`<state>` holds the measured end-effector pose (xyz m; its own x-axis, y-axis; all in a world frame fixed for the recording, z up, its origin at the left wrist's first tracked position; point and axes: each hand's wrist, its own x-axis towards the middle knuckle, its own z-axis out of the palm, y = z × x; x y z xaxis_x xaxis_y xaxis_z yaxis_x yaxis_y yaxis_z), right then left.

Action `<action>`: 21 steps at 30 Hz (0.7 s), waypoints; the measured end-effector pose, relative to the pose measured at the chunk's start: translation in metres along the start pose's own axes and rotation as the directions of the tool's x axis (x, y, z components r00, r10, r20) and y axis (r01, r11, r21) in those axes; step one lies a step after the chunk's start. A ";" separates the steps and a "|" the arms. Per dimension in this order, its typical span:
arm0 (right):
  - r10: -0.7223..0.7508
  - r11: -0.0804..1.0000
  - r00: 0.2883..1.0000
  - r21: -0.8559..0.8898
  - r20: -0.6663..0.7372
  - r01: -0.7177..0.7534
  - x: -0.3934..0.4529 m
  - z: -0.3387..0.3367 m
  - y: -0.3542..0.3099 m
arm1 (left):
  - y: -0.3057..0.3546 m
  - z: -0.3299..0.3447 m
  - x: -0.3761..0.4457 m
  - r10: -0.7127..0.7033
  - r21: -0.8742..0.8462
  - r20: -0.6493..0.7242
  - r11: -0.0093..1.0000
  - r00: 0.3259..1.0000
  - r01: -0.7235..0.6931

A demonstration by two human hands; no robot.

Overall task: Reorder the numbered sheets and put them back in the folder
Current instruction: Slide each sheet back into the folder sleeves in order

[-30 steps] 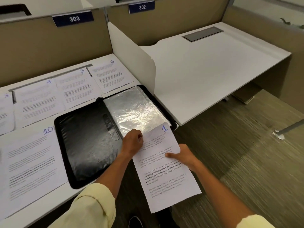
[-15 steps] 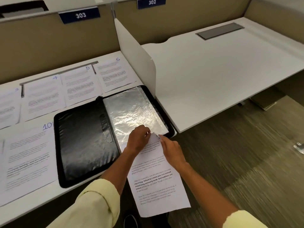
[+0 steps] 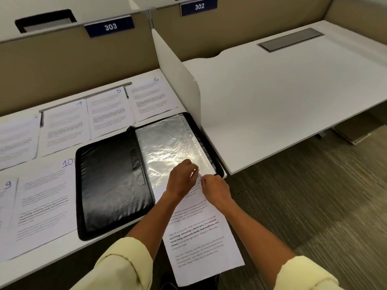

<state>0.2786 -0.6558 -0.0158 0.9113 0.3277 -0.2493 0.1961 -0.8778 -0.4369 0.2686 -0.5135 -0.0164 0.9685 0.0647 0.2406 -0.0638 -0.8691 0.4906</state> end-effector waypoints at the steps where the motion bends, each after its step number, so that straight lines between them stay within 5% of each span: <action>1: 0.025 0.999 1.000 0.033 0.004 -0.025 0.003 0.000 0.000 | 0.000 0.000 -0.001 0.005 -0.001 -0.007 1.000 1.000 -0.005; 15: 0.205 0.860 0.975 0.459 0.090 -0.223 0.012 0.003 0.017 | -0.040 0.001 -0.035 -0.018 0.033 0.107 0.999 0.994 0.015; 21: 0.200 0.800 0.973 0.553 0.117 -0.231 0.004 0.009 0.021 | -0.060 -0.004 -0.067 -0.103 0.176 0.351 0.984 0.931 0.043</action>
<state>0.2832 -0.6698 -0.0333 0.8834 0.1839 -0.4310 -0.2541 -0.5848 -0.7703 0.2064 -0.4635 -0.0591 0.9925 -0.0221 -0.1202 0.0210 -0.9381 0.3457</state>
